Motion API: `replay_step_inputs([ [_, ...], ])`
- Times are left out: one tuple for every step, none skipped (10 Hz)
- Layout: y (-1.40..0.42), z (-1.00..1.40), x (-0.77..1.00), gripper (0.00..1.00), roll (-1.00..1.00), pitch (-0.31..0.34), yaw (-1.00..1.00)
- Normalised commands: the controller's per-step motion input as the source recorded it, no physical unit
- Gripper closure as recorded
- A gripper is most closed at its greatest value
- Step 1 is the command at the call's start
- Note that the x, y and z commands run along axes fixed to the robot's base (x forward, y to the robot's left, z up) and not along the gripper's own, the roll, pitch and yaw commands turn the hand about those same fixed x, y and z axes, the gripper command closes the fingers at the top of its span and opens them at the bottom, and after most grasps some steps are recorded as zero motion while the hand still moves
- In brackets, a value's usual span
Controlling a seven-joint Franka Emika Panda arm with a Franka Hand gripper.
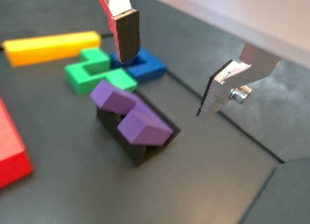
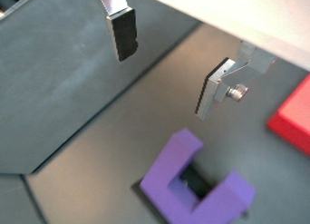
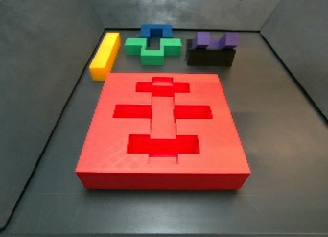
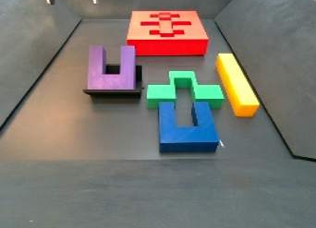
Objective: Pick up the purple object. Move up. Place the purple object on the fixture. Regrasp the purple object. Move to above the board. Insert the purple object.
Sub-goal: Regrasp the purple object.
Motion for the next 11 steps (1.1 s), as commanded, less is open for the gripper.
replay_step_inputs([
  [-0.28, -0.39, 0.32, 0.0, 0.81, 0.329, -0.33],
  [-0.29, -0.37, 0.44, 0.0, 1.0, 0.0, -0.29],
  [-0.23, -0.29, 0.44, 0.0, 1.0, 0.0, -0.3],
  [-0.22, -0.26, 0.4, 0.0, 1.0, 0.006, -0.3],
  [-0.24, -0.24, 0.32, 0.0, 1.0, 0.077, -0.3],
  [-0.17, -0.21, 0.12, 0.0, 1.0, 0.206, -0.04],
  [0.0, -0.2, 0.15, 0.0, 0.79, 0.443, 0.37],
  [0.0, -0.13, 0.18, 0.0, 0.81, 0.509, 0.41],
  [0.0, -0.19, 0.26, 0.0, 0.72, 0.517, 0.42],
  [-0.07, -0.33, 0.37, 0.0, 0.59, 0.497, 0.41],
  [-0.15, -0.54, 0.54, 0.0, 0.42, 0.471, 0.33],
])
